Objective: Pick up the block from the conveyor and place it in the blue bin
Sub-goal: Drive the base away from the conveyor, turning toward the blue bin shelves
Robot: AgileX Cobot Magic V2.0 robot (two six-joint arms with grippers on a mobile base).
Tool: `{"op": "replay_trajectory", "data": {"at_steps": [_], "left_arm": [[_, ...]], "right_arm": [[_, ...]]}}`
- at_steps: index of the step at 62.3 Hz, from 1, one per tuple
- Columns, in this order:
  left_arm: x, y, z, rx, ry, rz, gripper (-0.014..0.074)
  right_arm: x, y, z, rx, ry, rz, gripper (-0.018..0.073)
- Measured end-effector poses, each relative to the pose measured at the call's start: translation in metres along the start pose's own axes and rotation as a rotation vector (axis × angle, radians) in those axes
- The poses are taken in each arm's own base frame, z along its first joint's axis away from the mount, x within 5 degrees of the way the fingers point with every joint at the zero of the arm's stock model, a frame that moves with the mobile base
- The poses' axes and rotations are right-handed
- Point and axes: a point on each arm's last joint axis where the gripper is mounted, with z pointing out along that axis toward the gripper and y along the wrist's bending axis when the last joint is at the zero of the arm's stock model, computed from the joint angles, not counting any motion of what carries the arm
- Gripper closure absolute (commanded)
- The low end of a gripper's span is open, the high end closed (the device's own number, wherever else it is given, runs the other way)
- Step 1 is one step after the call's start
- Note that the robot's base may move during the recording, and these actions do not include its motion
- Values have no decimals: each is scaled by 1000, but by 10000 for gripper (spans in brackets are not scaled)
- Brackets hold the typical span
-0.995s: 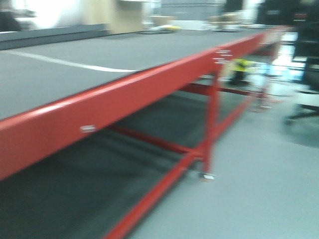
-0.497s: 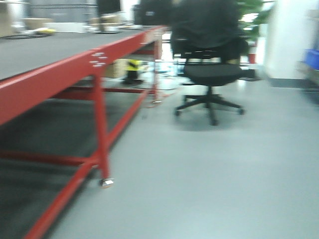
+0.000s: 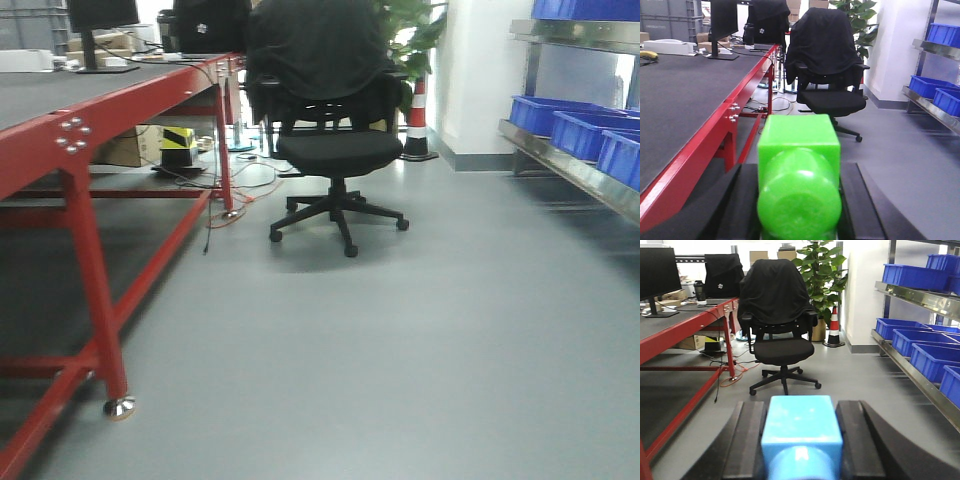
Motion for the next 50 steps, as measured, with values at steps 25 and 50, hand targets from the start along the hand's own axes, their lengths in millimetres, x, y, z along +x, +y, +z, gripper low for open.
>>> {"op": "replay_trajectory", "data": {"at_steps": [25,50], "left_arm": [[0,0,0,0,0,0,708],[0,0,0,0,0,0,708]], "right_arm": [[0,0,0,0,0,2,715],[0,0,0,0,0,0,715]]}}
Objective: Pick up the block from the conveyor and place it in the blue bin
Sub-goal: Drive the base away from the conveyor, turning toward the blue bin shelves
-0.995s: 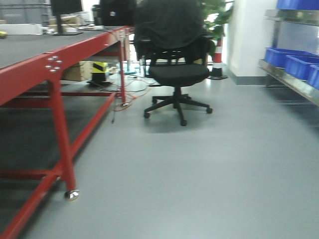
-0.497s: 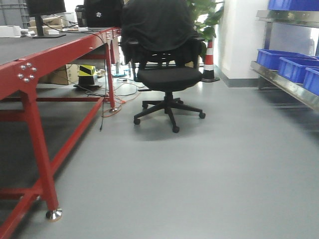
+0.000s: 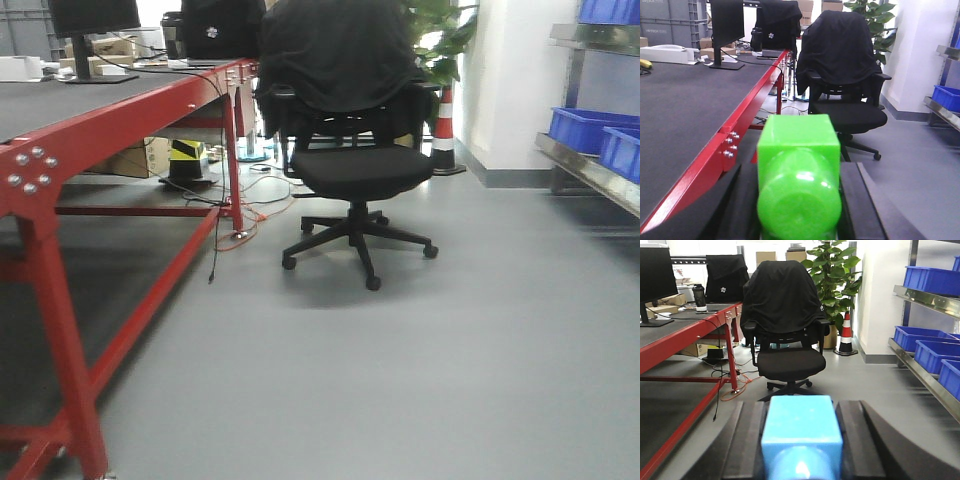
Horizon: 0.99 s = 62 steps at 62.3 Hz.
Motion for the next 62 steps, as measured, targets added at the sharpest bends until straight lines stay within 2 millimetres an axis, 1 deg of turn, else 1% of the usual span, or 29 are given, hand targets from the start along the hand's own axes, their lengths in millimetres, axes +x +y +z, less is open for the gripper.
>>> {"op": "replay_trajectory", "data": {"at_steps": [62], "left_arm": [[0,0,0,0,0,0,708]], "right_arm": [[0,0,0,0,0,2,715]]}}
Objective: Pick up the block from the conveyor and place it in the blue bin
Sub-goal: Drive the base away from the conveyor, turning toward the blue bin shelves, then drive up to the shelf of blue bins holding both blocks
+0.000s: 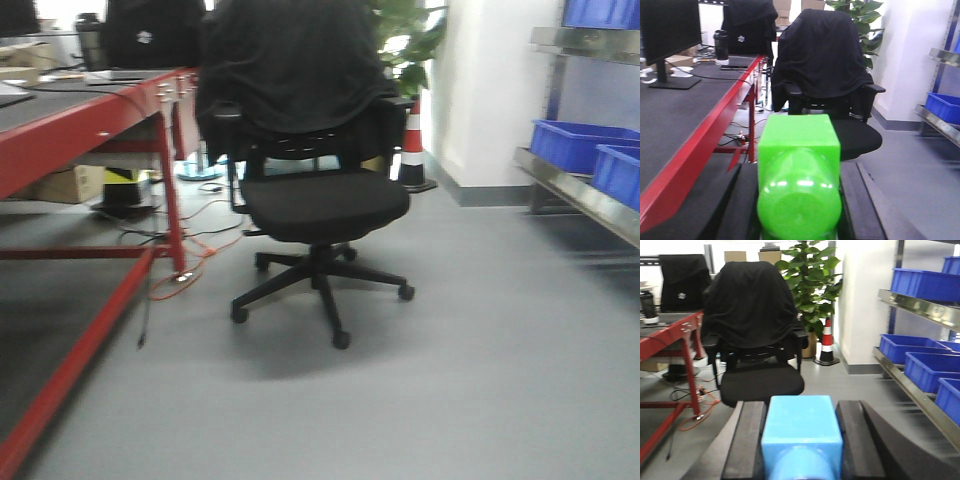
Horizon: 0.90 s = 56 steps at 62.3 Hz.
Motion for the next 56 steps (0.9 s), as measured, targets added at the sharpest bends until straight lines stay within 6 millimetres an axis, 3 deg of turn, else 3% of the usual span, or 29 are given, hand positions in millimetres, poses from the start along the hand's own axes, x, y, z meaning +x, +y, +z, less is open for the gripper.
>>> {"op": "replay_trajectory", "data": {"at_steps": [56], "left_arm": [[0,0,0,0,0,0,708]], "right_arm": [[0,0,0,0,0,-2,715]]}}
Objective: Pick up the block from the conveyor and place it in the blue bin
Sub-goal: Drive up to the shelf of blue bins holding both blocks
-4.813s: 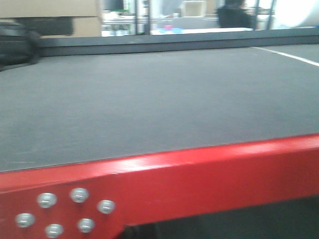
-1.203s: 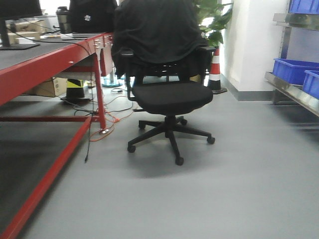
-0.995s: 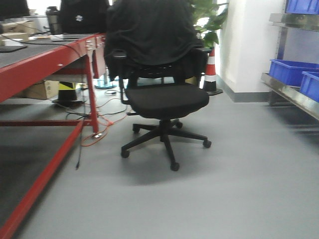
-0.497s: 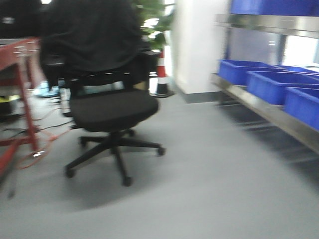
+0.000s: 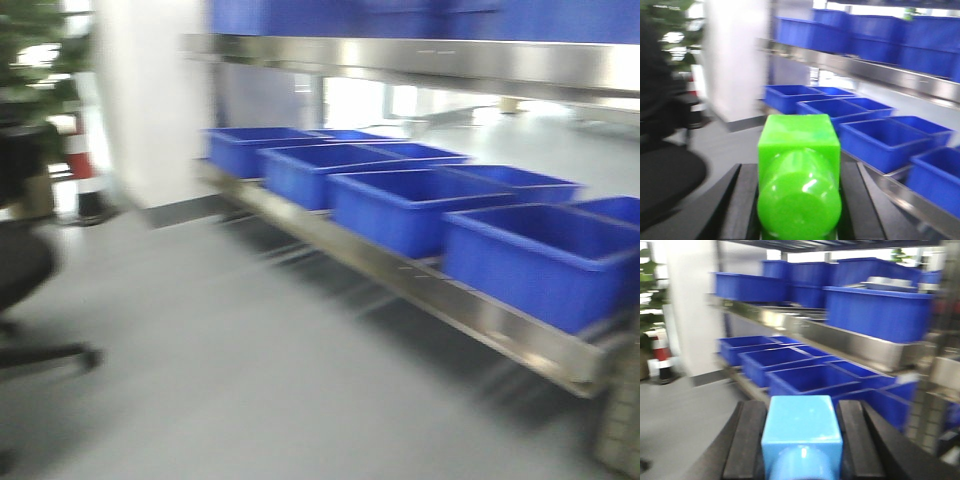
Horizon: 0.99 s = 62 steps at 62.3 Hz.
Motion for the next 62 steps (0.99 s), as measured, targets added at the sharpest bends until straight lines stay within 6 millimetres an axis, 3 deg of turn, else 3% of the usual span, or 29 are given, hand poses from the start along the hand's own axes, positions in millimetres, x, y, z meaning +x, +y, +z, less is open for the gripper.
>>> {"op": "replay_trajectory", "data": {"at_steps": [62], "left_arm": [[0,0,0,2,0,0,708]], "right_arm": [[0,0,0,0,0,2,715]]}}
